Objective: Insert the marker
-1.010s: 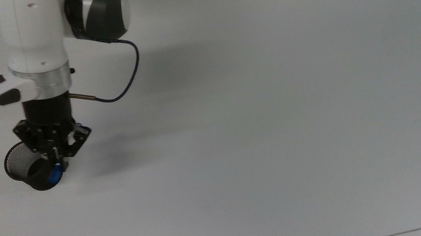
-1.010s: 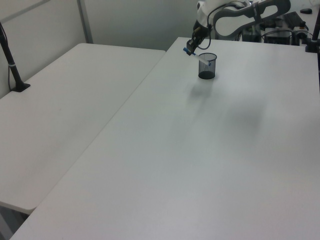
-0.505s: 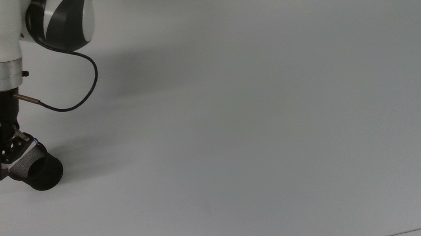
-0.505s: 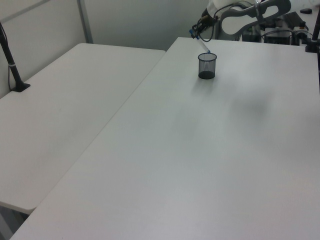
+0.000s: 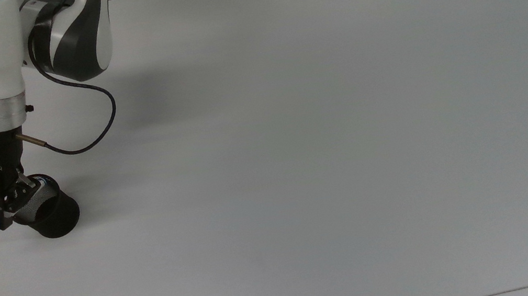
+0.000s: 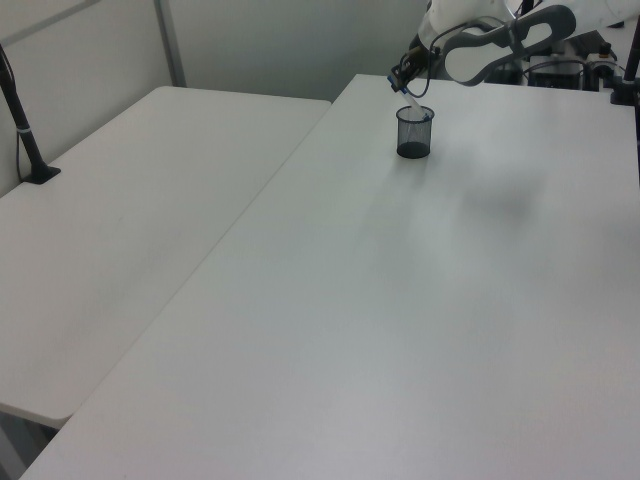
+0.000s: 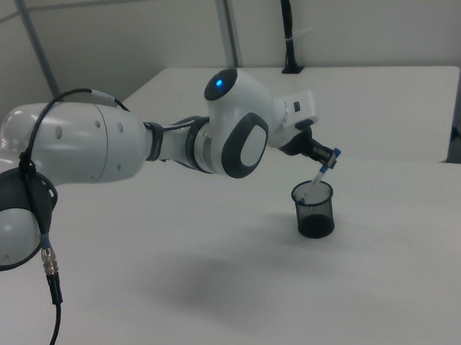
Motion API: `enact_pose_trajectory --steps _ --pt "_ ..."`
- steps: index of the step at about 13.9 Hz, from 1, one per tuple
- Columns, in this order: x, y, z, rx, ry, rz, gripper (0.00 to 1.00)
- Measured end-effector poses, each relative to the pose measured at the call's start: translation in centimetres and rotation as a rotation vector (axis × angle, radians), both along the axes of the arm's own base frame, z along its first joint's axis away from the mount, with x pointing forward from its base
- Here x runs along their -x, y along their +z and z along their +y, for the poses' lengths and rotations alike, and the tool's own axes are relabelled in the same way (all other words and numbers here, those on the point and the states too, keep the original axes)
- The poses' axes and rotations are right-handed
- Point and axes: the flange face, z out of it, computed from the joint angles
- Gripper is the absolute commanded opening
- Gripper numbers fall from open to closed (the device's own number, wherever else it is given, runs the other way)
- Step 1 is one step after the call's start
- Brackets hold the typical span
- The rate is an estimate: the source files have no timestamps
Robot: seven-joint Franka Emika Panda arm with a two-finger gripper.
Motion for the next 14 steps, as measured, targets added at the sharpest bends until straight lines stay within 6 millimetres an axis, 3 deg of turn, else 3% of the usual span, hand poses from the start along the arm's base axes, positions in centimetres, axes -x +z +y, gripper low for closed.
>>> enact_pose_trajectory --steps 1,3,7,9,12,14 --pt "0.0 -0.3 0.0 -0.001 0.000 0.004 0.60" --pt "0.0 -0.4 0.0 -0.002 -0.002 0.003 0.84" --pt "-0.1 -0.2 0.1 -0.006 -0.007 -0.004 1.00" --pt "-0.4 0.2 0.9 -0.010 0.006 -0.011 1.00" --pt "-1.6 1.2 5.2 -0.023 0.065 -0.027 1.00" --pt "-2.1 2.3 9.8 -0.049 0.117 0.016 1.00"
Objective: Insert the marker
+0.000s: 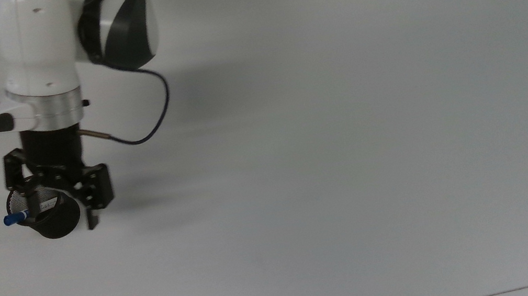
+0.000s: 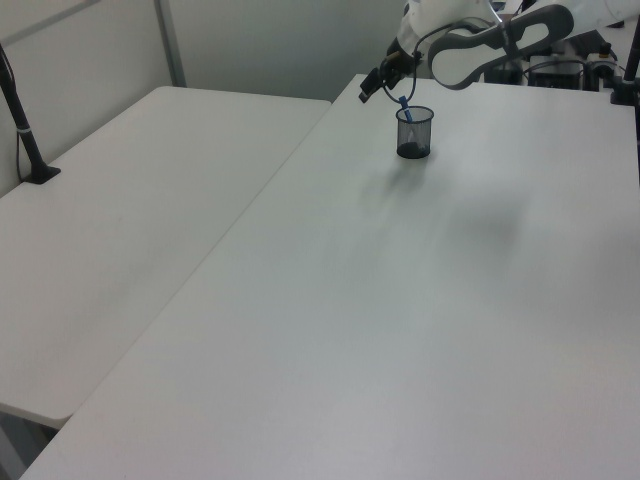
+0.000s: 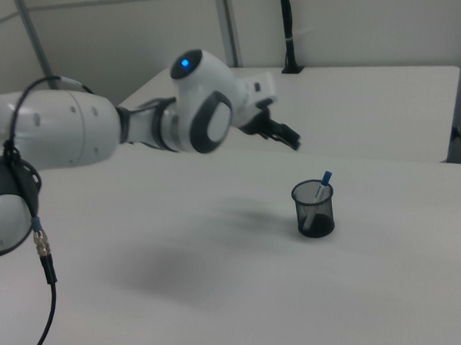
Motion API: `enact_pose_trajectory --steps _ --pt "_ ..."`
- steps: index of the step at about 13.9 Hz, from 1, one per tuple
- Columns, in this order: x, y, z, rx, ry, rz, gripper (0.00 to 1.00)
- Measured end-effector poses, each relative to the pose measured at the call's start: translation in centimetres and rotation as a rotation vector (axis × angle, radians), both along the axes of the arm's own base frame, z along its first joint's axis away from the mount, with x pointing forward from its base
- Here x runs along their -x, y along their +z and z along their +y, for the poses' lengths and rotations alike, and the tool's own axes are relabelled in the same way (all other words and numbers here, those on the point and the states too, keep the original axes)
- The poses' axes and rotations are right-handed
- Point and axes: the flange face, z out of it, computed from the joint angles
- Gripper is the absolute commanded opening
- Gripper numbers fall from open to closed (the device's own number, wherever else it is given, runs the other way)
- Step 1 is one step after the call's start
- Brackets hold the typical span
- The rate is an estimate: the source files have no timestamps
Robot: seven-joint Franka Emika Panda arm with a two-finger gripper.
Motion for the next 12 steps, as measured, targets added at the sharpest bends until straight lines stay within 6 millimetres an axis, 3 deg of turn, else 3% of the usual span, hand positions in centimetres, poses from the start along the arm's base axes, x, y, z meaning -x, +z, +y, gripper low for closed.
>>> enact_pose_trajectory --steps 4,6,9,12 --pt "1.6 5.2 6.8 -0.043 0.065 0.154 1.00" --pt "4.0 9.0 11.0 -0.052 0.104 0.265 1.00" --pt "7.4 11.6 16.0 -0.041 0.151 0.419 1.00" --pt "11.9 14.1 19.2 -0.008 0.211 0.545 1.00"
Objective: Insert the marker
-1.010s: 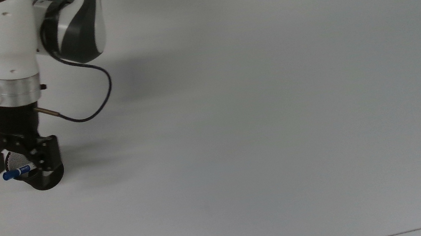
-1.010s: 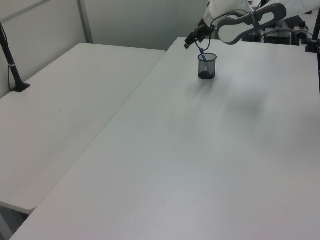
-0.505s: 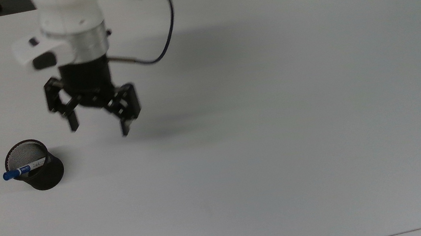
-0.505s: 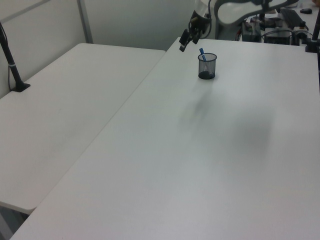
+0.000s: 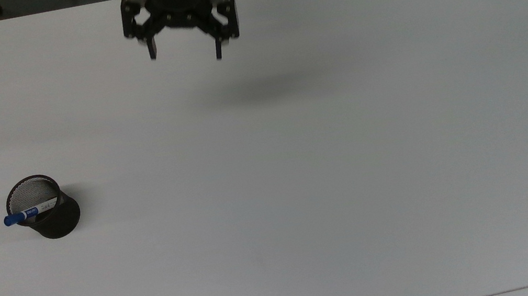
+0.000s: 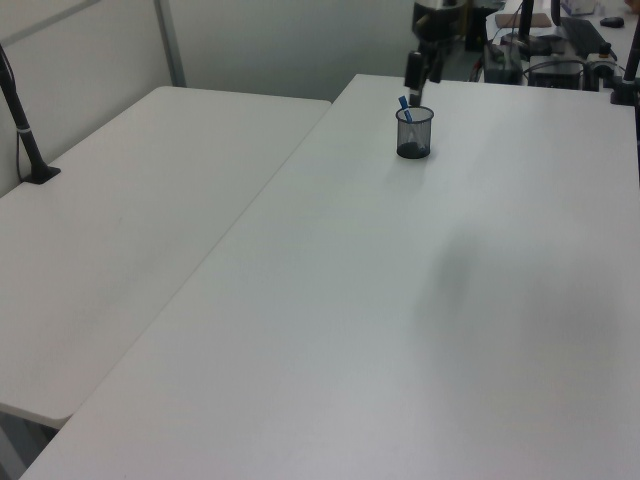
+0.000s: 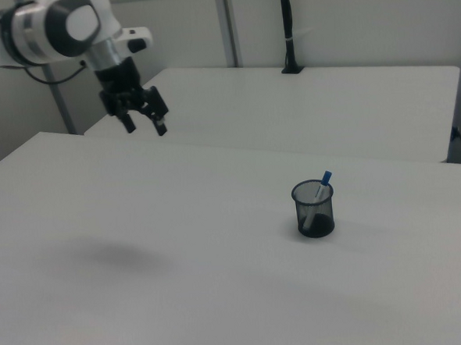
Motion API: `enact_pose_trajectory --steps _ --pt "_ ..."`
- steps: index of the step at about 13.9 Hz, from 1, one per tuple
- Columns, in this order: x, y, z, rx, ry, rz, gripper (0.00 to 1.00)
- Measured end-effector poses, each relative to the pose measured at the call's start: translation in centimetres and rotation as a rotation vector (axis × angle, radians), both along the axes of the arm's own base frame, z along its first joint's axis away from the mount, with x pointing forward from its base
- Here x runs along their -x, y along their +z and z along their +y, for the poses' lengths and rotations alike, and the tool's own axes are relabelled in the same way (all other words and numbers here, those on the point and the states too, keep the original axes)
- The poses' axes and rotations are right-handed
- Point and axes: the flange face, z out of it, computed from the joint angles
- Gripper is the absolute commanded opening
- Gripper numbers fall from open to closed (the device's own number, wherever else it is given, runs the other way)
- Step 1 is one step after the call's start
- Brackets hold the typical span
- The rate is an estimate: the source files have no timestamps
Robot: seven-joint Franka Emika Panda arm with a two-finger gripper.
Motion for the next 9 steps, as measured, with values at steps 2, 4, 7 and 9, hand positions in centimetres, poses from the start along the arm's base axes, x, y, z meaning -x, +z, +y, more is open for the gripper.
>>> enact_pose_trajectory --steps 2,4,7,9 --pt "2.6 0.8 0.4 0.016 0.026 0.061 1.00" --pt "4.7 1.3 1.1 0.010 0.034 0.112 1.00" --pt "5.1 1.4 0.6 -0.060 0.011 0.123 1.00" --pt "5.0 1.3 -0.3 -0.074 -0.007 0.125 1.00"
